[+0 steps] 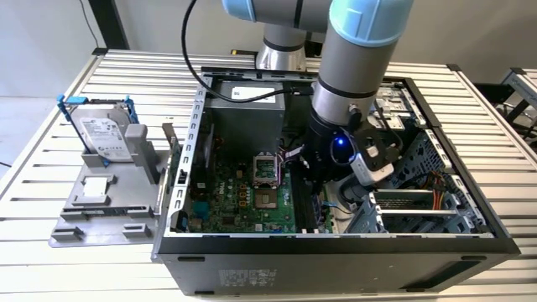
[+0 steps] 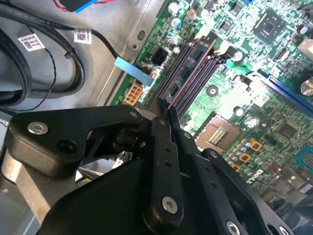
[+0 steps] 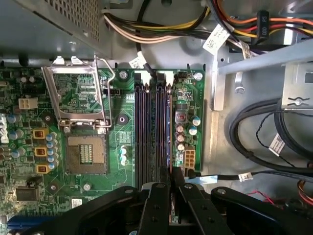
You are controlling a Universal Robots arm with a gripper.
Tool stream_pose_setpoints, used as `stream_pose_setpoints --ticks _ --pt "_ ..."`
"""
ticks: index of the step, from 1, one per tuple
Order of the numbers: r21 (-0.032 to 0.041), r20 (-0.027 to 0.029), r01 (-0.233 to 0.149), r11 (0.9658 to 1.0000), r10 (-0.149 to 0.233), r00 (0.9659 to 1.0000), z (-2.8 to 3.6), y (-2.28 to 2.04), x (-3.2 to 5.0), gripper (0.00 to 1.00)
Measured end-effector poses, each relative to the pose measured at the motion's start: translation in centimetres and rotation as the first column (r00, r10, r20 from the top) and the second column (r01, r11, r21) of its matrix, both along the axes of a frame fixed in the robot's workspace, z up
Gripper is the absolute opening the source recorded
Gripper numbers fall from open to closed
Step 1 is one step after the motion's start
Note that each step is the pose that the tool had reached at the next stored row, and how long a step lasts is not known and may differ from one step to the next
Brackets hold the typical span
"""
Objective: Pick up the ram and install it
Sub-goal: 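Insert the ram into the slot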
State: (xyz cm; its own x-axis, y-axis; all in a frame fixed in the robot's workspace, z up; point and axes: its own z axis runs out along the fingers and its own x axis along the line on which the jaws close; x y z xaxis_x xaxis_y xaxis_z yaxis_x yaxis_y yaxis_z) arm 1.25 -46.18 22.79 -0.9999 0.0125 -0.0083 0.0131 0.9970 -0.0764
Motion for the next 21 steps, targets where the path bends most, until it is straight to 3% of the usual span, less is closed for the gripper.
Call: stream_pose_setpoints --ticks 10,21 --pt "-0.0079 0.0000 0.000 1.0000 0.000 1.0000 -0.32 0.77 0.17 0.00" --pt "-0.0126 0.0001 -0.002 0.9999 0.002 1.0000 -0.56 0.68 0.17 0.00"
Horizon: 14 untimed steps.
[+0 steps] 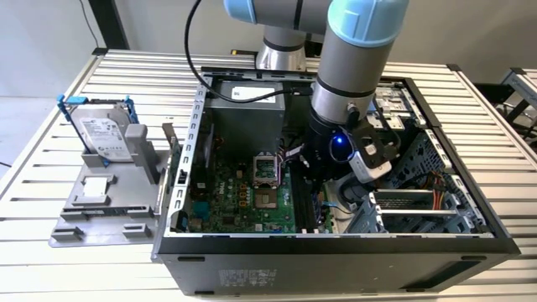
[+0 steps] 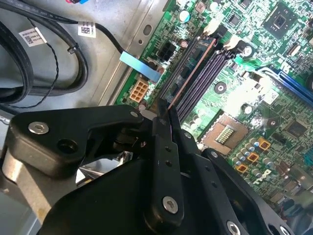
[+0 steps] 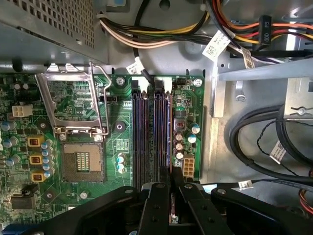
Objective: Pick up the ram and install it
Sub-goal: 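Insert the ram into the slot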
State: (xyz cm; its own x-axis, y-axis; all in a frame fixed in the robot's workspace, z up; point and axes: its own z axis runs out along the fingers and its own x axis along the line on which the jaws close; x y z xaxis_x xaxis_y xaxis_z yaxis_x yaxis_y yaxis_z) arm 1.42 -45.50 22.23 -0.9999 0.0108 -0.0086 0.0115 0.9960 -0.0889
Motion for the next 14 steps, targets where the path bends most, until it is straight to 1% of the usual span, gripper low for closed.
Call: stream_pose_setpoints --ticks 5,9,14 --pt "-0.0014 0.0000 -0.002 1.0000 0.002 1.0000 -0.01 -0.03 0.00 0.00" --pt "-0.0045 0.0000 -0.002 1.0000 0.002 1.0000 -0.26 0.02 0.00 0.00" --pt "-0.0053 0.0000 -0.002 1.0000 0.002 1.0000 -0.38 0.03 0.00 0.00"
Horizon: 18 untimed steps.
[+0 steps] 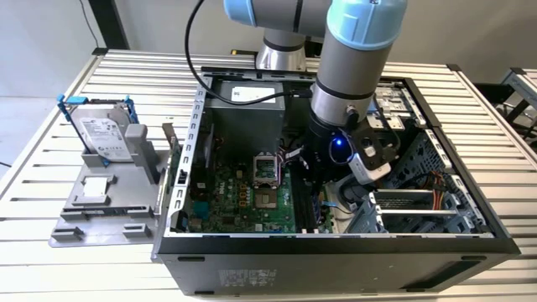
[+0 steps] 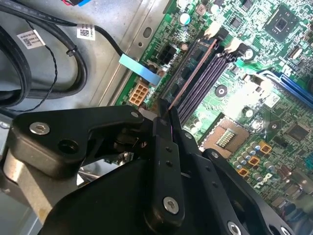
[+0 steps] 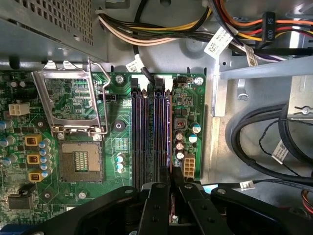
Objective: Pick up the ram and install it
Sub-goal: 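Insert the ram into the slot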
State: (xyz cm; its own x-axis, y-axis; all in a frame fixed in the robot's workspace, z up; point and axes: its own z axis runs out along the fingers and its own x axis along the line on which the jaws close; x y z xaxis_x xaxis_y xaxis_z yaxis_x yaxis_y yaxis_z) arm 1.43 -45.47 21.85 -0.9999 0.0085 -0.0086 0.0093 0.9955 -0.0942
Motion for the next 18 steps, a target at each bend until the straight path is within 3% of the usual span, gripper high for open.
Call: stream_pose_setpoints --ticks 10,13,18 --pt "-0.0194 0.0000 0.026 0.9995 -0.026 0.9997 0.03 0.27 0.02 0.00" --pt "-0.0189 0.0003 0.027 0.9995 -0.027 0.9996 -0.01 0.62 0.09 0.00" --pt "-0.0186 0.0011 0.026 0.9995 -0.026 0.9997 0.03 0.60 0.08 0.00"
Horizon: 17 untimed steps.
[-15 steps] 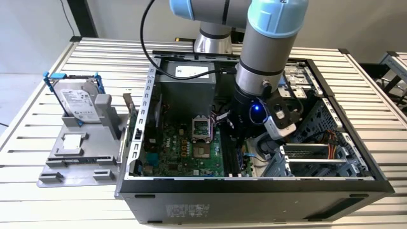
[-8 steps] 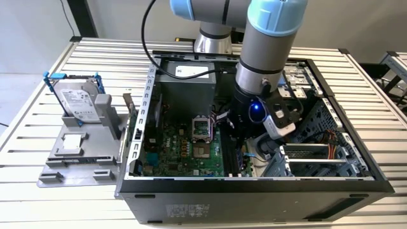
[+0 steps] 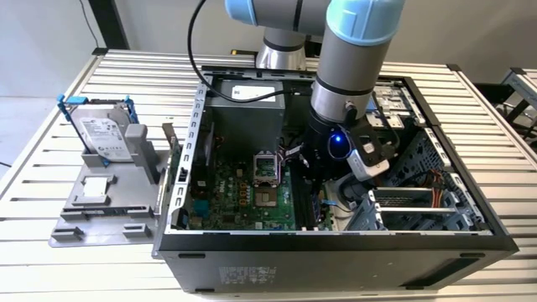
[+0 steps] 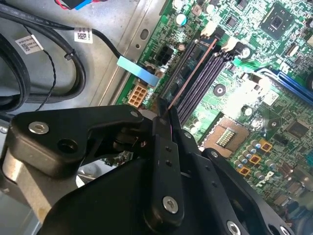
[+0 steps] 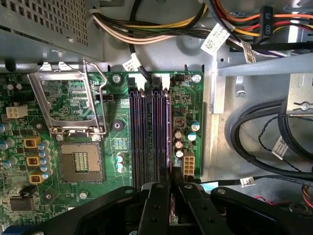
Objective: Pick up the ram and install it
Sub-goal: 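Insert the ram into the slot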
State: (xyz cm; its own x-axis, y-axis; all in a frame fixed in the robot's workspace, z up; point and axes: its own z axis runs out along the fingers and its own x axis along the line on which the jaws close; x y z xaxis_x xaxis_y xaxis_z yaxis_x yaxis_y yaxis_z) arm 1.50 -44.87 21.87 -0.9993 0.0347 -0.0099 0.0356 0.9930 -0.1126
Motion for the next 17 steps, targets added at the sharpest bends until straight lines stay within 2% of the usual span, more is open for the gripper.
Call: stream_pose_setpoints --ticks 7,10,13,15,16,17 --pt "-0.0001 -0.0001 -0.002 1.0000 0.002 1.0000 0.94 -0.21 -0.02 0.00" --pt "0.0010 0.0031 -0.002 1.0000 0.002 1.0000 1.00 -0.20 -0.02 0.00" --pt "0.0009 0.0133 -0.002 1.0000 0.002 0.9999 0.99 -0.20 -0.03 0.00" --pt "0.0029 0.0243 -0.004 1.0000 0.004 0.9997 1.00 -0.20 -0.14 0.00" --pt "0.0055 0.0278 -0.004 1.0000 0.004 0.9996 1.00 -0.20 -0.19 0.00" --pt "0.0109 0.0286 -0.004 0.9999 0.004 0.9996 0.99 -0.20 -0.20 0.00"
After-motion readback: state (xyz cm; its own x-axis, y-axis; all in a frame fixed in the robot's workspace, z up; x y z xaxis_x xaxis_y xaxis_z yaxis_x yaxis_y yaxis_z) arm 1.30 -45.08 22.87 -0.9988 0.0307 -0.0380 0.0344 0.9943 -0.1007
